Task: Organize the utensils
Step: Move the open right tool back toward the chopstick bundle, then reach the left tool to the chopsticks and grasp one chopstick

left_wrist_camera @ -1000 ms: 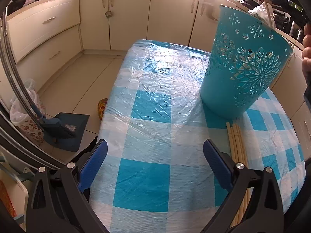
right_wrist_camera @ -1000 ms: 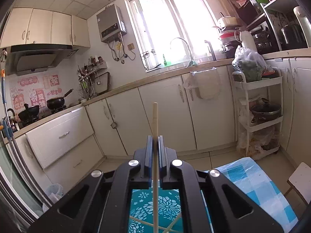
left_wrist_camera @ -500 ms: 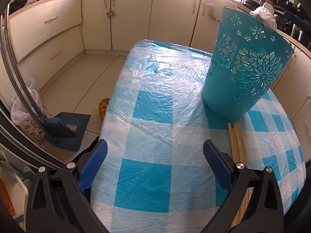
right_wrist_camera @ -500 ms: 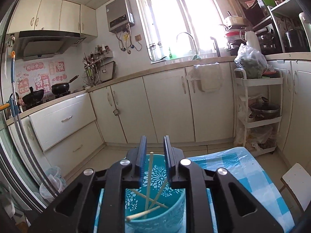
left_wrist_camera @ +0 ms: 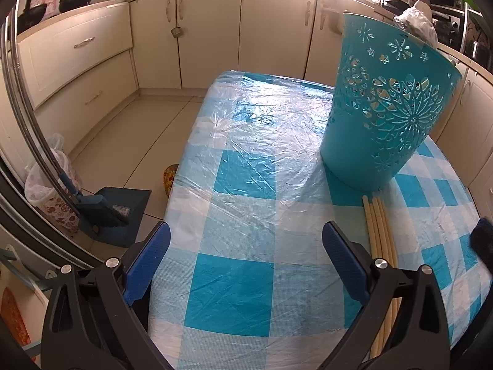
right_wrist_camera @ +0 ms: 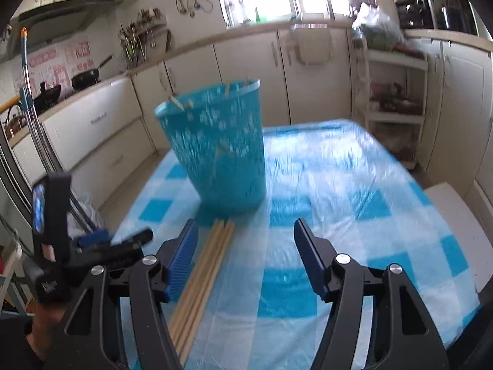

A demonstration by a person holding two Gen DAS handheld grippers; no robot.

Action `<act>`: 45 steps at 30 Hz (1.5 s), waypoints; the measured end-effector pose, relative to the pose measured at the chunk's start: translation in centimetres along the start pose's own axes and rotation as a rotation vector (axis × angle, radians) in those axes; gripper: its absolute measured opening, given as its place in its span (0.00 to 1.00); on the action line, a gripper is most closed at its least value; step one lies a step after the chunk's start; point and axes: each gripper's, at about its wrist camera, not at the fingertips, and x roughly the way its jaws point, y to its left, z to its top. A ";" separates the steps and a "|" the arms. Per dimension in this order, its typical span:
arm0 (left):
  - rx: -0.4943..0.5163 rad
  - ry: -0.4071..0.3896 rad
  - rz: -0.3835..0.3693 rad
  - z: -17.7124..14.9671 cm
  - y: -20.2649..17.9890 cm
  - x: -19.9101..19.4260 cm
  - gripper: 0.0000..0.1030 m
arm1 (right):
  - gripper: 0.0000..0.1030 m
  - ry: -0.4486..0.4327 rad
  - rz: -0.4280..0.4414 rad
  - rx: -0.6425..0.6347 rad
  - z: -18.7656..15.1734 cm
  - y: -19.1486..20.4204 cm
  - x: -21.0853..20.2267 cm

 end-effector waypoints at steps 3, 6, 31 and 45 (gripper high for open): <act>0.001 -0.001 -0.001 0.0 0.1 0.0 0.92 | 0.51 0.078 0.000 -0.032 -0.8 0.6 2.2; -0.007 -0.002 -0.004 0.0 0.2 0.0 0.92 | 0.42 0.115 -0.005 -0.055 -0.9 1.4 3.8; 0.002 0.003 -0.002 0.0 -0.1 0.4 0.92 | 0.31 0.186 -0.003 -0.043 -0.6 1.7 6.3; 0.037 0.007 -0.019 -0.3 -0.4 0.1 0.92 | 0.10 0.238 0.009 -0.149 -0.9 0.4 5.7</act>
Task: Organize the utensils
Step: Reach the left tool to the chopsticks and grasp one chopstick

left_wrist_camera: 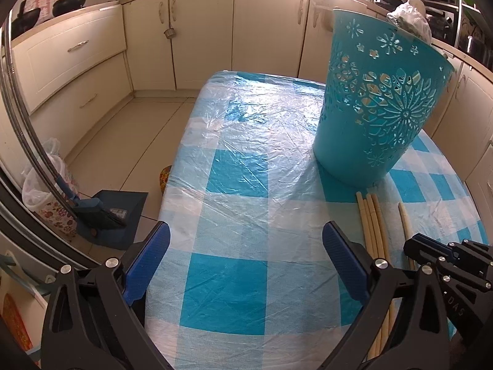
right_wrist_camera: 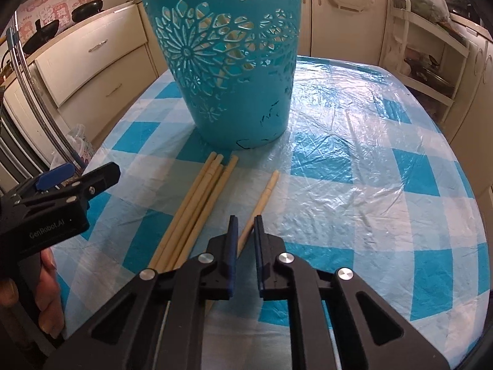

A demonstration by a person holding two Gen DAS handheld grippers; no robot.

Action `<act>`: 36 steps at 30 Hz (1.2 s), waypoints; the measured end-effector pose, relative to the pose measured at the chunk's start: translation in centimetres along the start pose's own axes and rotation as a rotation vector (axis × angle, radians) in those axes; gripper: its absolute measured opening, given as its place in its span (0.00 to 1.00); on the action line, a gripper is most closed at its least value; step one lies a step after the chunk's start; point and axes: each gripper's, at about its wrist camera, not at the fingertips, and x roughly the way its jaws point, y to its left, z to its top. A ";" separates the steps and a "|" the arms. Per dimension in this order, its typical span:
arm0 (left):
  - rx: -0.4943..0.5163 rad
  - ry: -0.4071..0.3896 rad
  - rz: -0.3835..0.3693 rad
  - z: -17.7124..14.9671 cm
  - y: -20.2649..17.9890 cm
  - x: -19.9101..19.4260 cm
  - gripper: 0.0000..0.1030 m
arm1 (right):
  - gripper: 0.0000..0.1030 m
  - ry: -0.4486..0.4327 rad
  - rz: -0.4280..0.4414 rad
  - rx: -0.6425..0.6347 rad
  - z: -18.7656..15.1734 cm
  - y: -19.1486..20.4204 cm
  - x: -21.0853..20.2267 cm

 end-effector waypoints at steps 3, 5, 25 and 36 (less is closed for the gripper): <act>0.042 0.029 -0.023 0.1 -1.1 0.0 0.92 | 0.10 -0.002 0.026 -0.005 -0.6 -1.0 -0.5; 0.058 0.038 -0.053 0.1 -2.1 -0.1 0.92 | 0.10 -0.015 0.046 0.011 -1.0 -1.5 -0.7; 0.160 0.139 0.031 1.0 -7.1 2.8 0.92 | 0.10 -0.038 0.129 0.074 -0.9 -2.8 -0.7; 0.156 0.125 0.016 0.3 -7.1 2.1 0.63 | 0.10 -0.036 0.135 0.081 -0.8 -3.2 -0.5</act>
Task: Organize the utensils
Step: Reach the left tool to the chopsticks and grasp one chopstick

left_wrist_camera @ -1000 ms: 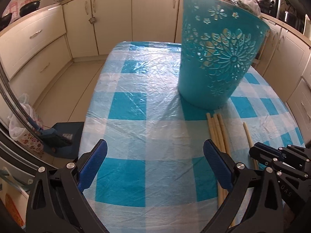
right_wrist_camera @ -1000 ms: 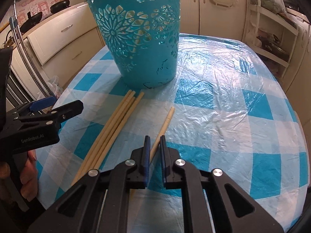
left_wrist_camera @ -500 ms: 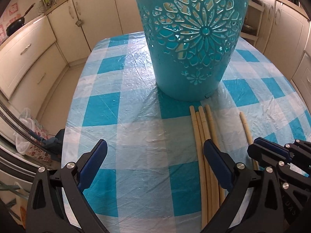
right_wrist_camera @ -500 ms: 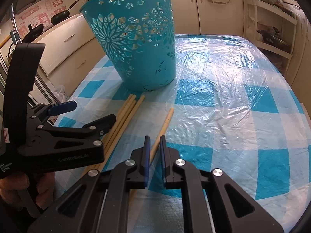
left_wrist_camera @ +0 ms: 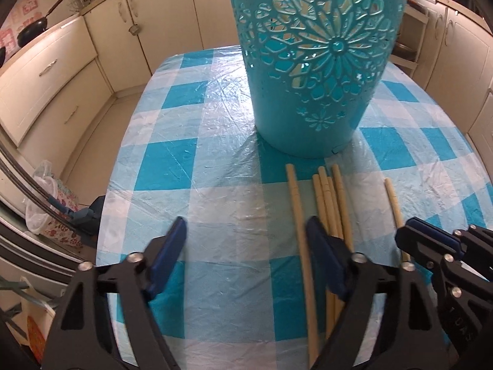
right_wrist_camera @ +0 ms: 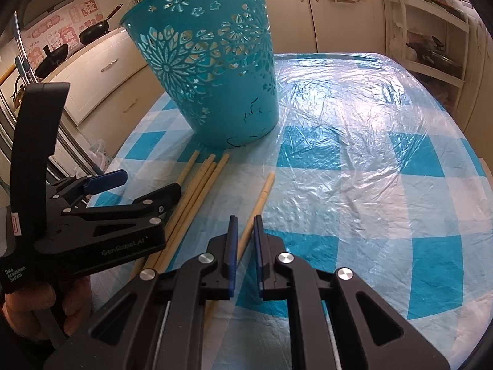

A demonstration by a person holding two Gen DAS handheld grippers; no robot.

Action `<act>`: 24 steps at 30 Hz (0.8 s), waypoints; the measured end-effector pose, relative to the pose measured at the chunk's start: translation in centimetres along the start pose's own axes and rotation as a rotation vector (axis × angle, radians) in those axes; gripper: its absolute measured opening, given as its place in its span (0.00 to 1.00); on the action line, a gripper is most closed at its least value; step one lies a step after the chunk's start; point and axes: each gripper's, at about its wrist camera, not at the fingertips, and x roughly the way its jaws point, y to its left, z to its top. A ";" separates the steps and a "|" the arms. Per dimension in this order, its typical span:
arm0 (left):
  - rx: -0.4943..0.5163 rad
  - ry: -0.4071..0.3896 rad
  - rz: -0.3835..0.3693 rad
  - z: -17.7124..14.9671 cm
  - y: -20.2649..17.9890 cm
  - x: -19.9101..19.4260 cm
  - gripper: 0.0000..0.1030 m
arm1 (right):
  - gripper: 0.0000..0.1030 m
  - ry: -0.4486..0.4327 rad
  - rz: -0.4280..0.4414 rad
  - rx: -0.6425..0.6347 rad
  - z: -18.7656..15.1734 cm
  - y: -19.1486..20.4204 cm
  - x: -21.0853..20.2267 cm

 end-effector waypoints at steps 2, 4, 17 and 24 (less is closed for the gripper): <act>0.001 -0.008 -0.022 -0.4 -0.1 -0.5 0.42 | 0.10 0.006 -0.002 -0.024 0.0 0.3 0.0; 0.000 -0.006 -0.039 -1.0 0.0 -1.1 0.28 | 0.10 0.014 0.004 -0.045 -0.1 0.8 0.1; -0.057 0.027 -0.024 -0.4 1.5 -0.5 0.49 | 0.19 0.015 -0.052 -0.066 1.0 1.1 0.7; -0.048 0.015 -0.031 0.3 1.1 0.1 0.52 | 0.15 0.012 -0.094 -0.112 1.5 1.2 1.2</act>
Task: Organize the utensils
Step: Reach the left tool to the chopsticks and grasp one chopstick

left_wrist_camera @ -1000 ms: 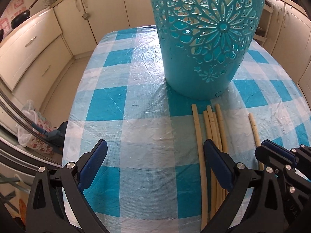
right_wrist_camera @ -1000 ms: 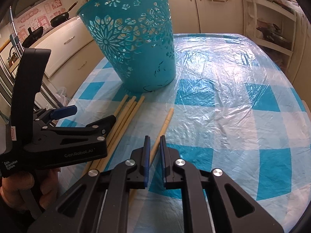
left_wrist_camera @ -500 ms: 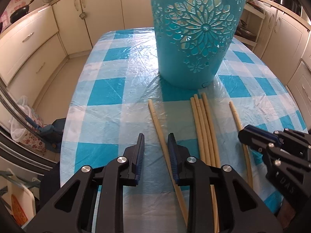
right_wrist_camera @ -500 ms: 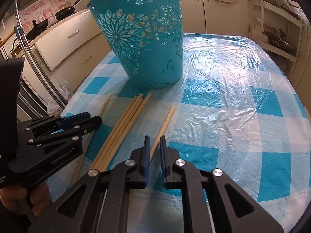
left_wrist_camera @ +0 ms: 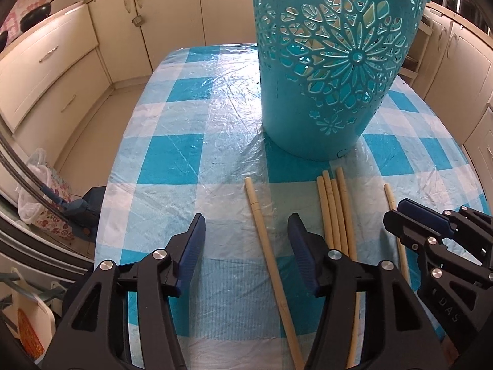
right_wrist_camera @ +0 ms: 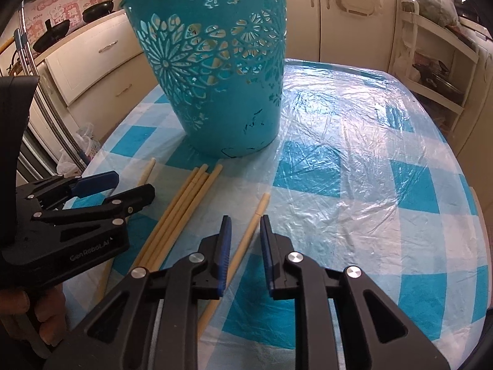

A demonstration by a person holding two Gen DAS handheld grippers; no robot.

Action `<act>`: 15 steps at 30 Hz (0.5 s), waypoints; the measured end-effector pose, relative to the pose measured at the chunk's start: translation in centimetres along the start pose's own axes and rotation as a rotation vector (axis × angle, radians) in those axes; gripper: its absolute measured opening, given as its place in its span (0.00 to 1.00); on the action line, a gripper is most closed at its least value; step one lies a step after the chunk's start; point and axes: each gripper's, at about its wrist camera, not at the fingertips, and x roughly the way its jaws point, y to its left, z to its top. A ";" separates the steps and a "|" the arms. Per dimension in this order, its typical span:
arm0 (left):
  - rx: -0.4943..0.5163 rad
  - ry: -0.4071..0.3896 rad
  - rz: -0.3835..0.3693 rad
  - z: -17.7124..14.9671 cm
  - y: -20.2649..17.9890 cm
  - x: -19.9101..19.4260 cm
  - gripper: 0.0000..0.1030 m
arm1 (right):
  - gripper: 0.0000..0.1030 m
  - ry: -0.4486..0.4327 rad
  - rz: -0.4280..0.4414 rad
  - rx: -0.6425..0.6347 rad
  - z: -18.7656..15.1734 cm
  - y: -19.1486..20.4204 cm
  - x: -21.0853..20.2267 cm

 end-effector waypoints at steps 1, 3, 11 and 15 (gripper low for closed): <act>0.005 -0.003 -0.004 0.1 -0.1 0.0 0.51 | 0.14 -0.002 -0.007 -0.004 0.0 0.0 0.0; 0.013 -0.010 -0.015 0.2 -0.1 0.1 0.46 | 0.12 -0.004 -0.001 0.000 -0.1 -0.3 0.0; 0.024 -0.018 -0.062 0.5 -0.5 0.1 0.07 | 0.12 -0.003 0.012 0.013 0.0 -0.8 0.0; 0.022 -0.014 -0.081 0.4 -0.3 0.1 0.06 | 0.12 0.004 0.034 0.030 0.2 -1.3 0.0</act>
